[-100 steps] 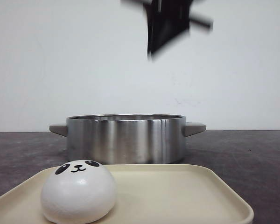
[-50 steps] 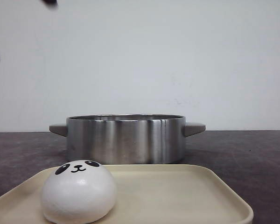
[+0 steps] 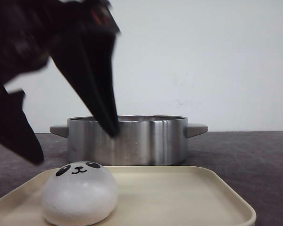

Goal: Steam buns
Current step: 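Grasp the last panda bun on the tray with the left gripper, then lift the bun into the steel pot and open the left gripper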

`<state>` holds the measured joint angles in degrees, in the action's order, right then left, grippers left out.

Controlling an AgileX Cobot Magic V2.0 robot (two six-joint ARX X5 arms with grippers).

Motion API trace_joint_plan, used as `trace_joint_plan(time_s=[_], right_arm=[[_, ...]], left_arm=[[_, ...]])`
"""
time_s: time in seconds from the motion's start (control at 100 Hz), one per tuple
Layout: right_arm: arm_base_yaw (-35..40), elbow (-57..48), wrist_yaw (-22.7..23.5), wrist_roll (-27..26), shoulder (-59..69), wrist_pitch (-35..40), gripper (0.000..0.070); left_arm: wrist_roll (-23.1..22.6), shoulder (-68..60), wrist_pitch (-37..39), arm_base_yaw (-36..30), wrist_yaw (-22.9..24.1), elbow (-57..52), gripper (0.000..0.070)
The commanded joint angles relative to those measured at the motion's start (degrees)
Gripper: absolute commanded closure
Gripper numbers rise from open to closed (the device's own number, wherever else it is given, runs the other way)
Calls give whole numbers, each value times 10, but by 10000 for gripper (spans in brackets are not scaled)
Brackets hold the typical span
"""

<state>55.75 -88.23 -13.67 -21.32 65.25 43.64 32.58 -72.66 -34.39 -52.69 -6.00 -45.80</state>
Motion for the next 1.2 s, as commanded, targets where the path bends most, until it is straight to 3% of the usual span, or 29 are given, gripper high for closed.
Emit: trace_joint_plan(time_s=[0.0,0.38,0.44,0.5,0.6,0.61,0.84,0.98,1.19], right_arm=[[10,-8,-1,-8,6,-3,694],[16,-8,-1,-7,6,3,694],[16,-8,-2,-7,6,5,694],[16,-8,-2,-7,6,7,694],[16,-8,-4,-5,6,10,694],[16,-8,-4,-5,6,10,694],[16,-8,-3,-5,6,10,694],[23,-8,-3,-5,6,10,694],[28,-8,-19,-5,6,10,694]], left_arm=[[3,-25,8,-7,2,-7,34],[3,-119,31,-6,6,-7,57],[3,-122,30,-6,6,-7,142],[3,-123,28,-6,7,-7,275],[-1,-123,29,-7,9,-7,690],[-2,-123,29,-7,9,-8,700],[-25,-70,30,-10,3,-40,690],[-71,-32,51,-9,54,-82,690],[-240,-25,166,24,78,-103,693]])
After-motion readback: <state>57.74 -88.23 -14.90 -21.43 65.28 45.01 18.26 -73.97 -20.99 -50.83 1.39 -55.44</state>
